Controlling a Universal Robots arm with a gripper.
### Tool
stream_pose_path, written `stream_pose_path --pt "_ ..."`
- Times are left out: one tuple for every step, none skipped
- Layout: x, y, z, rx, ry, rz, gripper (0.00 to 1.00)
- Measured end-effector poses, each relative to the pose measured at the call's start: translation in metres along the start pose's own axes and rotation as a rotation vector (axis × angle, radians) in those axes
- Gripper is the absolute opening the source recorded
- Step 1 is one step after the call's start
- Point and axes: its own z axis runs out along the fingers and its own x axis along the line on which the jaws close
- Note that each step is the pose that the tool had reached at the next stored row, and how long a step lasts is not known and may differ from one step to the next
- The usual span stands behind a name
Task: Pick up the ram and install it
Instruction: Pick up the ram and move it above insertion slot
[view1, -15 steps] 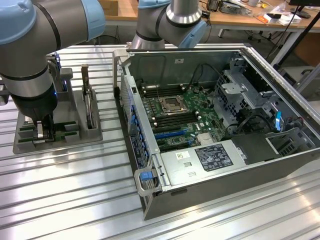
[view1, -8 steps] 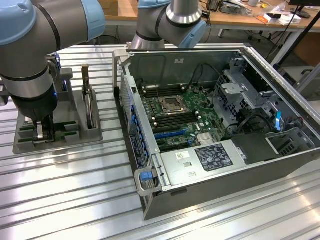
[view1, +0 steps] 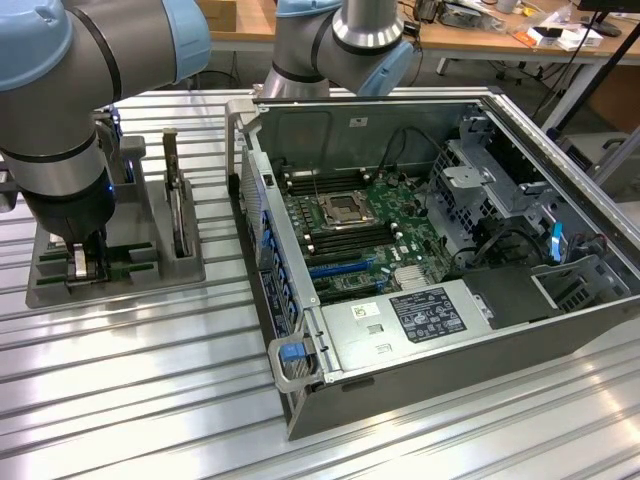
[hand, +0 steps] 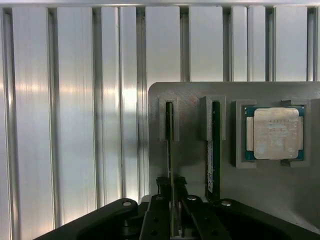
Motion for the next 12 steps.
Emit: stream_pose_path --pt "0.0 0.0 0.0 0.0 0.0 0.0 0.14" --pt "0.0 0.0 0.0 0.0 0.0 0.0 0.14" --pt "0.0 0.0 0.0 0.0 0.0 0.0 0.14" --pt "0.0 0.0 0.0 0.0 0.0 0.0 0.14" --pt "0.0 0.0 0.0 0.0 0.0 0.0 0.14" --pt "0.0 0.0 0.0 0.0 0.0 0.0 0.14" --pt "0.0 0.0 0.0 0.0 0.0 0.0 0.14" --pt "0.0 0.0 0.0 0.0 0.0 0.0 0.14" --pt "0.0 0.0 0.0 0.0 0.0 0.0 0.14" --pt "0.0 0.0 0.0 0.0 0.0 0.0 0.14" --pt "0.0 0.0 0.0 0.0 0.0 0.0 0.14" --pt "0.0 0.0 0.0 0.0 0.0 0.0 0.14"
